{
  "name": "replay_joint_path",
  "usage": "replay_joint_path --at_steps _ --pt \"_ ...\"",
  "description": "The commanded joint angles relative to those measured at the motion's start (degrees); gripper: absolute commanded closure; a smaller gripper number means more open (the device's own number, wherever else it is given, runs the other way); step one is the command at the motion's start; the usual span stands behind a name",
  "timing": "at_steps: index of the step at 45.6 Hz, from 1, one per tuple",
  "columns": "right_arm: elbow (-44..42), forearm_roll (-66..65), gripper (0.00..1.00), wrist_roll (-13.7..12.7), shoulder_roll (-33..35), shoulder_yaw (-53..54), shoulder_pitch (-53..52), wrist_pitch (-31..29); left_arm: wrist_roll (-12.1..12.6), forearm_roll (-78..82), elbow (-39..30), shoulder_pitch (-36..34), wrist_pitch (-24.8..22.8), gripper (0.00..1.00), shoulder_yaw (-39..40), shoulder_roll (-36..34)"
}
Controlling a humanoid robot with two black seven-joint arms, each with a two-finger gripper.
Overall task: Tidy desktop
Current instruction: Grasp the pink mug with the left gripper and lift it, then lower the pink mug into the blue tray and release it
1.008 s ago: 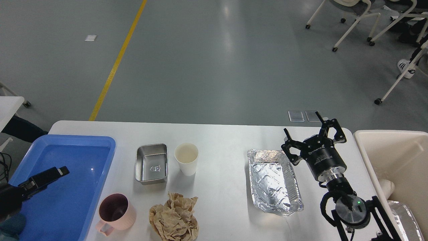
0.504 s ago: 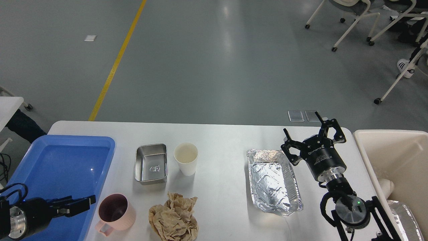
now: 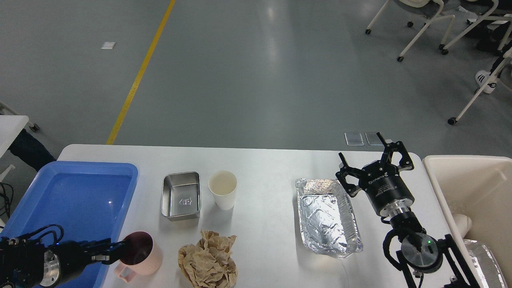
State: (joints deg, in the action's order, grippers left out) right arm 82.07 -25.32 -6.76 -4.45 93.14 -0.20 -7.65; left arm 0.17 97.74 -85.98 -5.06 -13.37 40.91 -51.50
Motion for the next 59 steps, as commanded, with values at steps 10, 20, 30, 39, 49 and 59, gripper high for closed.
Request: replay_joint_path --at_steps 10,20,30,39,49,59 --pt "-0.1 -0.1 0.0 0.0 0.1 0.2 0.0 0.0 0.1 2.4 0.8 -2.0 -0.1 0.91 -4.9 1.0" --pt "-0.1 -0.1 0.0 0.0 0.0 0.1 0.1 0.0 -1.9 1.9 1.0 -3.3 -1.0 1.0 -5.0 0.8" --pt "-0.2 -0.1 0.0 0.0 -0.2 -0.2 0.0 0.0 -3.7 0.0 -1.6 -6.6 -6.8 1.0 -0.8 -1.4" --pt "-0.2 -0.1 0.0 0.0 -0.2 -0.9 -0.4 0.0 -3.9 -5.9 -6.7 -8.9 -11.3 1.0 4.3 -9.8" --pt "-0.2 -0.1 0.0 0.0 -0.3 -1.8 -0.5 0.0 -4.9 -12.5 -8.0 -9.8 -15.2 1.0 11.7 -18.4" --pt "-0.2 0.0 0.0 0.0 0.0 -1.7 -0.4 0.0 -5.4 -18.8 -7.9 -9.3 -14.5 1.0 12.3 -26.2"
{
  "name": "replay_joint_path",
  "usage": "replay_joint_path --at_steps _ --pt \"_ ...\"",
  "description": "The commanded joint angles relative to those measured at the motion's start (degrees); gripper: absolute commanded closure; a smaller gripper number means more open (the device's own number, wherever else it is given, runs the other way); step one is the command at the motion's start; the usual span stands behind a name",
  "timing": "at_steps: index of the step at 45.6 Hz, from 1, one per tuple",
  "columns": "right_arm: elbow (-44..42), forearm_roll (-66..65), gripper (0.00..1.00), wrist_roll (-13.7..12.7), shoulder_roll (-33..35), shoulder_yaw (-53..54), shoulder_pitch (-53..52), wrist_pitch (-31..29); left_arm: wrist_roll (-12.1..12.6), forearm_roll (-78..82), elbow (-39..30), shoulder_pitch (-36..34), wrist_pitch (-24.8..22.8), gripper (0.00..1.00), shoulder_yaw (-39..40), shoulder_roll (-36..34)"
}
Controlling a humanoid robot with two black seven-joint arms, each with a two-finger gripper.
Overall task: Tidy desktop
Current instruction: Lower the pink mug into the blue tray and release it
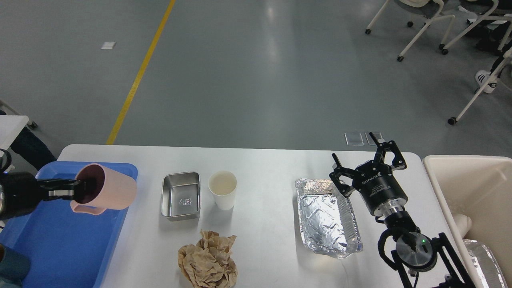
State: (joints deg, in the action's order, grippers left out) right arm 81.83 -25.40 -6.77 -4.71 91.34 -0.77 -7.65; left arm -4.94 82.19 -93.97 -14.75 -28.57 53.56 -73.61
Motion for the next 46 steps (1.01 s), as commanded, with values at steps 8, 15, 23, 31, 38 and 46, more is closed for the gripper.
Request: replay_joint_path --at_steps 8,15,23,31,38,46 --pt "-0.2 0.1 0.0 -0.1 0.2 0.0 0.0 0.0 -0.3 -6.5 1.9 1.6 3.6 1.0 -2.3 -7.8" --pt "-0.2 0.1 0.0 -0.1 0.3 0.1 -0.2 0.0 -0.4 -6.5 7.0 2.7 8.6 1.0 -8.7 -7.3" --pt "-0.1 0.0 0.0 0.0 0.3 0.1 -0.2 0.0 -1.0 -6.4 10.7 2.8 14.5 1.0 -16.5 -5.5" --pt "-0.2 0.0 0.0 0.0 0.3 0.1 -0.1 0.0 -1.3 -6.6 11.9 2.8 17.3 1.0 -19.9 -4.8" --pt "0.0 0.0 0.0 0.0 0.4 0.2 0.2 0.0 -1.6 -6.7 12.8 3.0 19.6 0.99 -22.5 -4.4" --pt "0.1 0.1 0.0 0.0 0.3 0.2 0.4 0.0 -1.7 -6.6 13.1 3.3 20.2 0.99 -23.7 -3.4"
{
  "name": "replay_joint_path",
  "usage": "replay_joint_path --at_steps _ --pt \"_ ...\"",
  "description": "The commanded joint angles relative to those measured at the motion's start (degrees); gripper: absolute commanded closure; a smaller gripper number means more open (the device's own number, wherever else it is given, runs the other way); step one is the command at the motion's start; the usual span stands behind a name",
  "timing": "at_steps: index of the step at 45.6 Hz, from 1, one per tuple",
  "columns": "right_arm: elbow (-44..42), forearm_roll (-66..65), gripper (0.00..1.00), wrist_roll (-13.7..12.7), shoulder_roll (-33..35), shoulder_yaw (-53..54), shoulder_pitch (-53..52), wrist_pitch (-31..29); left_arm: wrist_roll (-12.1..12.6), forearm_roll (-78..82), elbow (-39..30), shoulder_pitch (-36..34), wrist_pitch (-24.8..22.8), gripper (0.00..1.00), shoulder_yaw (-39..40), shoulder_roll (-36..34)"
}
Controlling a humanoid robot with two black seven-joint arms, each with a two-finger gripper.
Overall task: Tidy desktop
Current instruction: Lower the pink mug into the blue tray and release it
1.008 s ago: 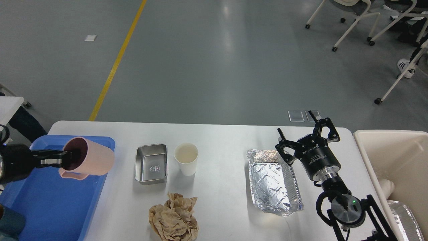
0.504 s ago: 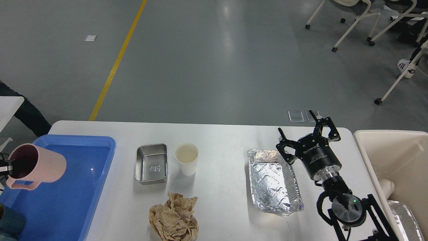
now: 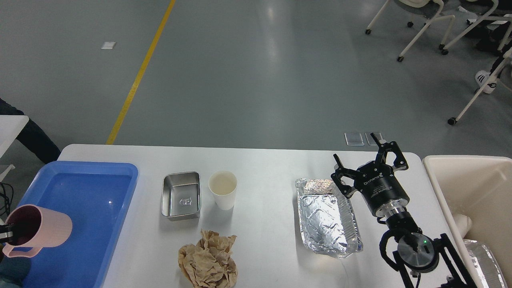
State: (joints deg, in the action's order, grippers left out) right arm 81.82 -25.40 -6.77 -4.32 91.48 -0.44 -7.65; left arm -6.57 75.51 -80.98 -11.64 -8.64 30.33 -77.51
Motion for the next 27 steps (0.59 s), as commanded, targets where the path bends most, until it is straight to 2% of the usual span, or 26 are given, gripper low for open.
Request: replay_joint_path --at_steps 1,27 --pt "0.1 0.0 0.0 0.0 -0.1 0.0 0.1 0.0 0.0 0.1 0.1 0.2 0.3 0.99 -0.4 0.6" --pt "0.2 0.0 0.0 0.0 -0.1 0.1 0.0 0.0 0.3 0.3 1.2 1.8 0.8 0.98 -0.5 2.4"
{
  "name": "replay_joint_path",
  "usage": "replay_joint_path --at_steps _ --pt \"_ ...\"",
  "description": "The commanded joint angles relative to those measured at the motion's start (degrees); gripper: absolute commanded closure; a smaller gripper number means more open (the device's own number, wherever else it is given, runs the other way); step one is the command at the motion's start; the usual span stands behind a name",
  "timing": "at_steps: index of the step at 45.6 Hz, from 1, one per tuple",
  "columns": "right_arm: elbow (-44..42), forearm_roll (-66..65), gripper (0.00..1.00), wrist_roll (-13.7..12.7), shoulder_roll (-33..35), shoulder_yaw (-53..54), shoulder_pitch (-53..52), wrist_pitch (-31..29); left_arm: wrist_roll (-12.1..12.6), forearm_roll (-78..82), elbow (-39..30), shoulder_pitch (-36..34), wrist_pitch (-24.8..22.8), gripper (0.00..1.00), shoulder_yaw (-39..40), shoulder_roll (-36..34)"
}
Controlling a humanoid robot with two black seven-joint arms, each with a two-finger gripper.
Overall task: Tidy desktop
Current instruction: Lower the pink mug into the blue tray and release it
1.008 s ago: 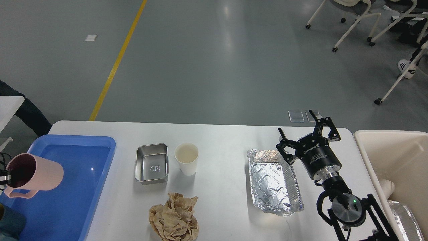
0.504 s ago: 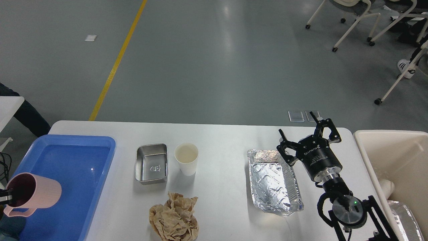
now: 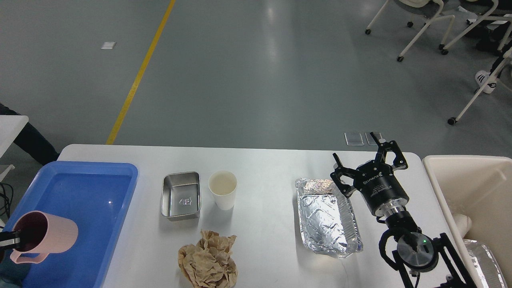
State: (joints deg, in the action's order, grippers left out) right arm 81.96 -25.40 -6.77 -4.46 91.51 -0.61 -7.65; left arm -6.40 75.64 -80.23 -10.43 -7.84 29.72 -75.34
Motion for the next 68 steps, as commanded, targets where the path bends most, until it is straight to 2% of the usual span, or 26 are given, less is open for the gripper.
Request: replay_joint_path --at_steps 1,11,30,33,35,37,44,49,56,59,64,68 --pt "0.0 0.0 0.0 0.0 0.1 0.1 0.2 0.0 0.2 0.1 0.5 0.6 0.0 0.98 0.1 0.3" --pt "0.1 0.1 0.0 0.0 0.1 0.2 0.2 0.0 0.2 0.0 1.6 0.8 0.0 0.98 0.0 0.7" --pt "0.0 0.0 0.0 0.0 0.1 0.3 0.2 0.0 0.7 0.8 7.3 2.8 -0.1 0.95 -0.2 7.7" --pt "0.0 0.0 0.0 0.0 0.0 0.3 0.1 0.0 0.9 0.8 7.4 2.9 -0.2 0.84 -0.2 8.1" --pt "0.0 0.1 0.0 0.0 0.1 0.3 0.1 0.0 1.2 0.8 7.4 2.9 -0.2 0.66 -0.1 8.3" --pt "0.0 0.1 0.0 0.0 0.1 0.3 0.1 0.0 1.6 0.8 7.4 2.7 -0.1 0.41 -0.1 8.5" --pt "0.0 0.0 0.0 0.0 0.0 0.3 0.1 0.0 1.3 0.8 7.1 2.3 -0.2 0.11 0.2 9.0" --pt "0.0 0.0 0.0 0.0 -0.1 0.3 0.1 0.0 1.0 0.8 6.7 2.5 -0.3 0.05 0.2 9.0" --pt "0.0 0.0 0.0 0.0 -0.3 0.3 0.0 0.0 0.7 0.8 3.9 2.5 -0.4 0.05 0.4 7.4" --pt "0.0 0.0 0.0 0.0 -0.3 0.3 0.0 0.0 0.4 0.7 1.7 2.6 -0.4 0.05 0.9 5.2" --pt "0.0 0.0 0.0 0.0 -0.5 0.2 -0.2 0.0 -1.6 0.5 -3.9 2.4 0.0 0.05 1.1 -0.5" --pt "0.0 0.0 0.0 0.0 -0.5 0.2 -0.3 0.1 -2.0 0.2 -8.2 2.3 0.5 0.05 2.6 -5.2"
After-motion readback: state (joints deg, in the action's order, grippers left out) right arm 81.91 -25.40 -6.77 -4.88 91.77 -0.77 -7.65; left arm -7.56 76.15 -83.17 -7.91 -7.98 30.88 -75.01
